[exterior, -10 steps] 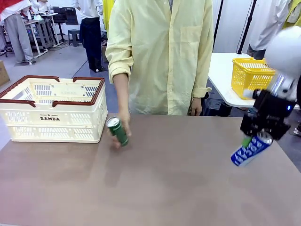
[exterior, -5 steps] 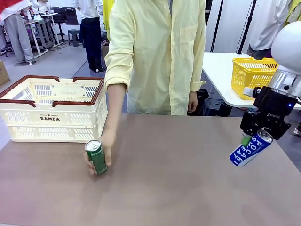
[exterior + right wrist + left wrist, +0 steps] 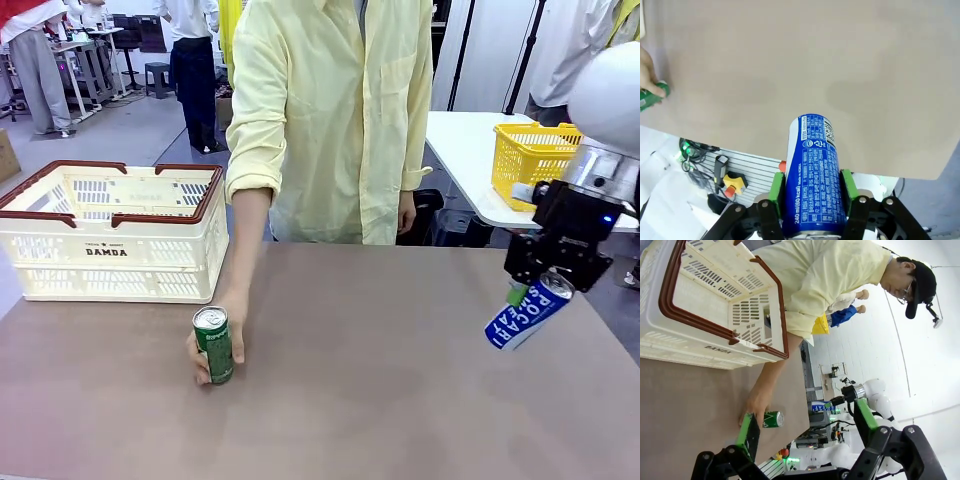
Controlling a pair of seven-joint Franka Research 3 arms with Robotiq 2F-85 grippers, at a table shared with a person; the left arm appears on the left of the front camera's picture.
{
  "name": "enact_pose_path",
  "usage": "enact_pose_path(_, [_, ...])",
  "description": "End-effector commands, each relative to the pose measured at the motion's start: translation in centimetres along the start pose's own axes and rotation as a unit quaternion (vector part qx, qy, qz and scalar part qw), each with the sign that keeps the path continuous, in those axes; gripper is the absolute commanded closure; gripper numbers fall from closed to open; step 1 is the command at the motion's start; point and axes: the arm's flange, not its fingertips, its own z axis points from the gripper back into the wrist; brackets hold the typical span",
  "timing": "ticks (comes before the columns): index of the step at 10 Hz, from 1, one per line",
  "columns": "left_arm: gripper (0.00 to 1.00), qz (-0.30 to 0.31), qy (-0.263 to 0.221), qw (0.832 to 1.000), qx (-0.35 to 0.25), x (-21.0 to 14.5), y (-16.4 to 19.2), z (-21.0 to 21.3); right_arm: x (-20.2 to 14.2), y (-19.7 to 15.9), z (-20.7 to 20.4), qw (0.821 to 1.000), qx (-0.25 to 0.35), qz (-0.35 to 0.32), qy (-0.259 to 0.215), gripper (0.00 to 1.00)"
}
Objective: Place the drinks into the Shopping basket.
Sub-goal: Pick up one drink and place it into the Shopping basket.
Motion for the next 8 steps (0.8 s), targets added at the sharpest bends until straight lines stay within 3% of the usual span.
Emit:
enact_pose_path(1, [0.00,0.002,0.002,1.000,-0.005,0.0,-0.3,0.2,3.0,6.9,0.9,0.997,-0.074,0.021,0.021,1.00])
enact_pose_path(3, [0.00,0.002,0.002,1.000,-0.005,0.0,-0.3,0.2,4.8,13.1,0.2,0.995,-0.072,0.073,0.021,1.00])
enact_pose_path(4, [0.00,0.002,0.002,1.000,-0.005,0.0,-0.3,0.2,5.1,13.4,0.0,0.995,-0.069,0.071,0.021,1.00])
enact_pose_path(8, [0.00,0.002,0.002,1.000,-0.005,0.0,-0.3,0.2,2.9,6.2,0.6,0.998,-0.055,-0.019,0.028,1.00])
